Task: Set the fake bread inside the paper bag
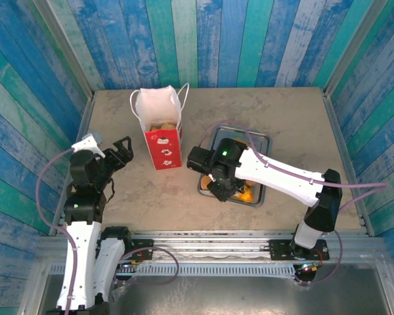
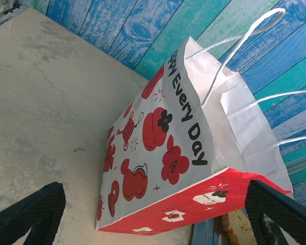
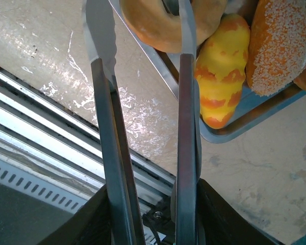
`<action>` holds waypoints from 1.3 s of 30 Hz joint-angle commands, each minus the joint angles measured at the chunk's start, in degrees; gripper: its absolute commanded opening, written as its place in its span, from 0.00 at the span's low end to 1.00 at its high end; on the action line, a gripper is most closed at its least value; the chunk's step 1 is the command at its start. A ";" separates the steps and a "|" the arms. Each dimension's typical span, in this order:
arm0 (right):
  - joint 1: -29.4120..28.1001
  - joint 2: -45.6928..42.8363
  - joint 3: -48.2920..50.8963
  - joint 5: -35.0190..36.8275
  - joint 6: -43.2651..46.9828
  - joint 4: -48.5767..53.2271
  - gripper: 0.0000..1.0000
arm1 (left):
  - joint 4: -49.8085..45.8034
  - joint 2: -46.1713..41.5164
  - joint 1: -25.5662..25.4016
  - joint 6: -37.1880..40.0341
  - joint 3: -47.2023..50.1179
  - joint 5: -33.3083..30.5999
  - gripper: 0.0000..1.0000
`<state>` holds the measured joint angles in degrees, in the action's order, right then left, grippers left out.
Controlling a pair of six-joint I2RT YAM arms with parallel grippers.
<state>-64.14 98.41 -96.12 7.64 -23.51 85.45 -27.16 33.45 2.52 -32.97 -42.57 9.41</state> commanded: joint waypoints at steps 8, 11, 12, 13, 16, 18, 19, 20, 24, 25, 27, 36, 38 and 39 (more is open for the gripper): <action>-0.84 4.22 -3.28 0.97 2.30 3.20 0.41 | 0.08 0.01 0.20 1.16 0.58 -0.72 0.95; -0.94 5.42 -3.85 1.43 2.74 3.78 0.41 | 0.18 0.21 0.15 1.18 0.69 -0.62 0.94; -0.92 5.87 -4.07 1.50 2.84 3.91 0.41 | 0.18 0.30 0.18 1.17 0.69 -0.62 0.95; -0.94 6.18 -4.21 1.74 2.98 4.02 0.41 | 0.26 0.30 0.20 1.20 0.71 -0.67 0.95; -0.92 7.04 -4.63 2.18 3.37 4.16 0.40 | 0.26 0.30 0.19 1.28 0.73 -0.63 0.94; -0.93 7.62 -4.96 2.52 3.55 4.25 0.40 | 0.18 0.35 0.19 1.24 0.81 -0.62 0.94; -0.90 7.90 -5.04 2.72 3.63 4.28 0.40 | 0.18 0.38 0.20 1.24 0.79 -0.70 0.94; -0.99 8.09 -5.15 2.99 3.73 4.45 0.40 | 0.19 0.39 0.20 1.32 0.66 -0.79 0.94; -0.94 8.55 -5.22 3.93 4.08 4.97 0.39 | 0.18 0.47 0.15 1.60 0.43 -1.28 0.94; -0.93 8.58 -5.43 4.39 4.06 5.22 0.38 | 0.18 0.56 0.19 1.73 0.39 -1.36 0.95; -0.96 8.46 -5.73 4.64 4.30 5.36 0.36 | 0.00 0.78 0.20 1.99 0.13 -1.70 0.94; -0.90 5.38 -6.73 5.52 5.29 4.83 0.23 | -0.42 1.61 0.19 1.99 -2.10 -1.59 0.94; -0.80 3.75 -5.95 4.99 5.31 3.91 0.23 | -0.59 1.79 0.16 1.93 -2.67 -1.29 0.94; -0.67 2.91 -5.57 4.77 5.31 3.63 0.22 | -0.69 1.79 0.20 1.84 -2.86 -1.16 0.94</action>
<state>-64.86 105.43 -101.51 11.75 -18.52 88.92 -27.68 35.38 2.52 -31.75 -43.48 8.45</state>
